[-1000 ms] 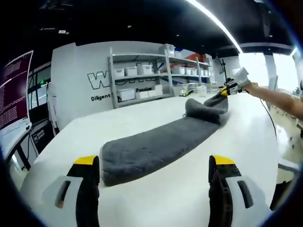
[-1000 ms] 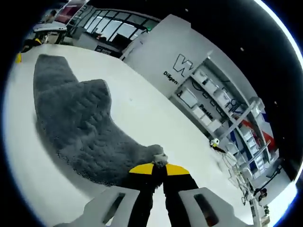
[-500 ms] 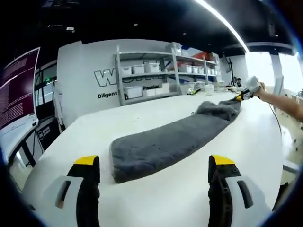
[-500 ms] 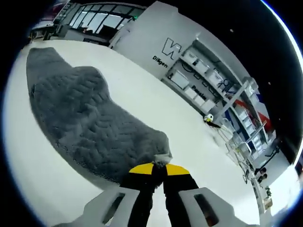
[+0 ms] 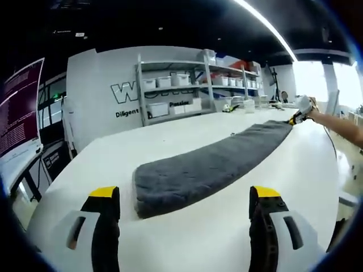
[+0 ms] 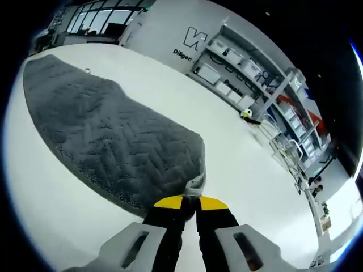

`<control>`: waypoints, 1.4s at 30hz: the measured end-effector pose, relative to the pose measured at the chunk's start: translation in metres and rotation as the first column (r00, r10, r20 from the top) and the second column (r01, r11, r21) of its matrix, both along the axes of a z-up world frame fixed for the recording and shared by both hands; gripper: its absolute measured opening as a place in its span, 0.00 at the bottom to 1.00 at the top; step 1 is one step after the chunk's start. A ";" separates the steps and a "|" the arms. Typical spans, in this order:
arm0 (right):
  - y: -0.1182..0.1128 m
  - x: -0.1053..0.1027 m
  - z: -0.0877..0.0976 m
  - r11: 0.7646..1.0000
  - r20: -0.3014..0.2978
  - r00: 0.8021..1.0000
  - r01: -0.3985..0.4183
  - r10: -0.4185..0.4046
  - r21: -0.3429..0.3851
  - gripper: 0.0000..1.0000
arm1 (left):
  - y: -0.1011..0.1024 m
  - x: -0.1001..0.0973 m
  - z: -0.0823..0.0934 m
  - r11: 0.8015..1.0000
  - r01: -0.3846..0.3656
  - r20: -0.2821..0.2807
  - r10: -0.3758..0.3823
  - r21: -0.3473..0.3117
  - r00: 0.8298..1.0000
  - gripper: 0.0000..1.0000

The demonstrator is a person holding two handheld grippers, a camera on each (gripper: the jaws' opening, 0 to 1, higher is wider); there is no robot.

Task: Open the folded towel by lifting each exposed corner and separating the folded layers until the towel lies flat within the target outline without major curled edges

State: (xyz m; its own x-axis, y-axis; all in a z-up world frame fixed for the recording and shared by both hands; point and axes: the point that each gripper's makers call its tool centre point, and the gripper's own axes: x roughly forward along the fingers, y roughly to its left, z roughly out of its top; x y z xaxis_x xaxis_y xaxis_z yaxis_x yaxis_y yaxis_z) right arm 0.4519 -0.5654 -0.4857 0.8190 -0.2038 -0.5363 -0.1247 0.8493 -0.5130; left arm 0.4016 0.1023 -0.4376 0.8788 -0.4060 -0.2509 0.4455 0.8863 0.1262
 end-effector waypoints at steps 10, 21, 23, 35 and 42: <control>-0.011 -0.005 0.013 0.998 0.022 0.998 0.057 -0.056 -0.020 0.35 | 0.005 0.002 0.003 1.000 -0.016 -0.002 0.016 -0.012 1.000 0.93; 0.016 0.000 0.046 0.982 0.149 0.987 -0.089 0.065 0.165 0.65 | 0.010 0.016 0.007 0.998 -0.055 -0.007 0.055 0.009 0.998 0.92; 0.027 0.005 0.048 0.966 0.164 0.981 -0.140 0.105 0.218 0.75 | 0.008 0.021 0.010 0.998 -0.054 -0.007 0.054 -0.019 0.999 0.92; 0.042 0.021 0.060 0.949 0.216 0.961 -0.221 0.172 0.227 0.91 | 0.011 0.049 0.009 0.998 -0.066 -0.043 0.067 0.026 0.997 0.88; 0.054 0.030 0.058 0.928 0.229 0.954 -0.253 0.192 0.273 0.99 | 0.016 0.070 0.001 0.996 -0.076 -0.078 0.080 0.053 0.994 0.85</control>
